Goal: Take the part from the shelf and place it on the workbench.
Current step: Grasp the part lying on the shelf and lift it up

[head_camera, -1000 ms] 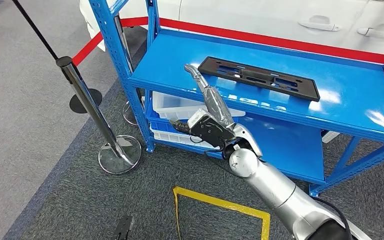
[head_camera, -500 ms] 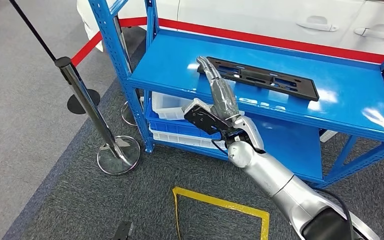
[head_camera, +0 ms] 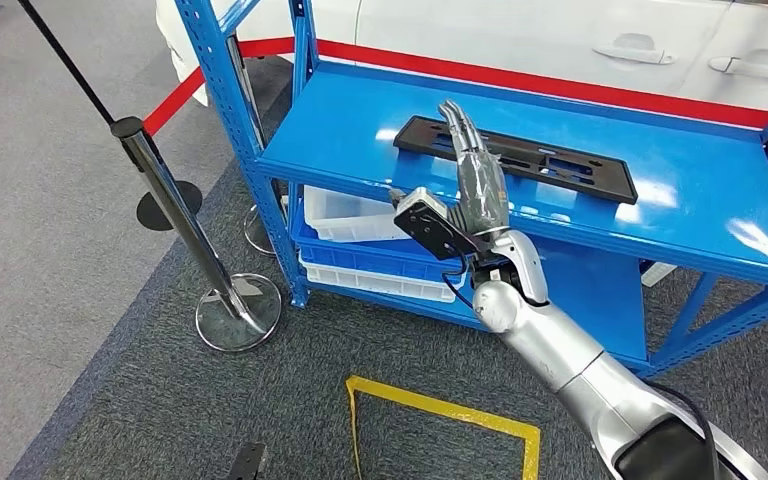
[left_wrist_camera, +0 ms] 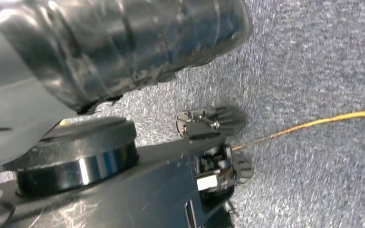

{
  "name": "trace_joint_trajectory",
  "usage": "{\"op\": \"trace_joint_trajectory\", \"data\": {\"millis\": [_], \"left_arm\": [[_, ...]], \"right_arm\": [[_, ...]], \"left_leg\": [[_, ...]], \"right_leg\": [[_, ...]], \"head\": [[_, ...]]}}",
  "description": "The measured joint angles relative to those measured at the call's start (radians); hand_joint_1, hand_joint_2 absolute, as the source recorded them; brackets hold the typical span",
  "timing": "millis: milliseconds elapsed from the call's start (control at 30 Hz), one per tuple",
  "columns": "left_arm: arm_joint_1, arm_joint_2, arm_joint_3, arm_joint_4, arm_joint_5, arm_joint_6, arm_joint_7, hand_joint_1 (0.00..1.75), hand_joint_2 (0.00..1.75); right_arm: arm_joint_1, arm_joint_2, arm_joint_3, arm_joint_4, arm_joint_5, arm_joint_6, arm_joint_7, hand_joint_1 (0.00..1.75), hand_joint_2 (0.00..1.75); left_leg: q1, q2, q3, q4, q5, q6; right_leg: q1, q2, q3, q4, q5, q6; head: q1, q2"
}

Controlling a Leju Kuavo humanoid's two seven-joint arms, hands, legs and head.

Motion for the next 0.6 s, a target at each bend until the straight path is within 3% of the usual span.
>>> {"op": "trace_joint_trajectory", "data": {"millis": [67, 100, 200, 233, 267, 300, 400, 467, 600], "left_arm": [[0.000, 0.000, 0.000, 0.000, 0.000, 0.000, 0.000, 0.00, 0.00], [-0.001, 0.001, 0.000, 0.000, -0.001, 0.000, 0.000, 0.00, 0.00], [-0.001, 0.001, -0.003, 0.000, -0.005, 0.000, 0.002, 0.00, 0.00], [-0.001, 0.001, -0.004, 0.000, -0.007, 0.000, 0.003, 0.00, 0.00], [-0.002, 0.001, -0.006, 0.000, -0.008, 0.000, 0.004, 0.00, 0.00], [-0.002, 0.002, -0.009, 0.000, -0.010, 0.000, 0.006, 0.00, 0.00], [-0.008, 0.007, -0.016, 0.001, -0.018, -0.001, 0.009, 0.00, 0.00], [-0.013, 0.010, -0.019, 0.001, -0.020, -0.001, 0.012, 0.00, 0.00], [-0.015, 0.011, -0.023, 0.001, -0.025, -0.001, 0.014, 0.00, 0.00]], "right_arm": [[0.004, -0.003, -0.005, 0.000, 0.000, 0.000, 0.000, 0.00, 0.00], [0.004, -0.004, -0.007, -0.001, 0.001, 0.000, 0.000, 0.00, 0.00], [0.010, -0.006, -0.011, -0.003, 0.003, 0.000, 0.000, 0.00, 0.00], [0.015, -0.007, -0.013, -0.003, 0.004, 0.000, 0.001, 0.00, 0.00], [0.022, -0.008, -0.018, -0.004, 0.004, 0.000, 0.001, 0.00, 0.00], [0.028, -0.010, -0.023, -0.007, 0.004, 0.000, 0.002, 0.00, 0.00], [0.038, -0.017, -0.040, -0.020, 0.006, 0.002, 0.005, 0.00, 0.00], [0.044, -0.022, -0.050, -0.028, 0.008, 0.005, 0.008, 0.00, 0.00], [0.063, -0.034, -0.065, -0.047, 0.010, 0.020, 0.010, 0.00, 0.00]], "left_leg": [[0.002, 0.002, -0.006, 0.015, -0.014, -0.010], [0.003, 0.002, -0.020, 0.047, -0.035, -0.016], [0.006, 0.003, -0.106, 0.236, -0.126, -0.028], [0.007, 0.003, -0.129, 0.284, -0.139, -0.028], [0.006, 0.002, -0.136, 0.297, -0.133, -0.026], [0.005, 0.002, -0.124, 0.268, -0.108, -0.022], [-0.003, 0.002, -0.027, 0.065, -0.017, 0.005], [-0.009, 0.001, 0.005, 0.001, -0.006, 0.016], [-0.002, 0.002, 0.023, -0.030, 0.003, 0.023]], "right_leg": [[-0.003, 0.001, 0.002, -0.005, 0.004, -0.009], [-0.006, 0.001, 0.003, -0.008, 0.007, -0.014], [-0.005, 0.001, 0.003, -0.008, 0.007, -0.021], [-0.004, 0.001, 0.004, -0.008, 0.007, -0.022], [-0.003, 0.001, 0.004, -0.007, 0.006, -0.023], [-0.001, 0.002, 0.004, -0.006, 0.005, -0.024], [0.004, 0.005, 0.004, -0.005, 0.003, -0.023], [0.003, 0.006, 0.002, -0.006, 0.003, -0.016], [0.003, 0.004, -0.004, 0.007, -0.012, 0.006]], "head": [[-0.001, 0.000], [-0.004, 0.000], [-0.009, 0.000], [-0.009, 0.000], [-0.009, 0.000], [-0.009, 0.000], [-0.008, 0.000], [-0.008, 0.000], [-0.006, 0.000]]}}
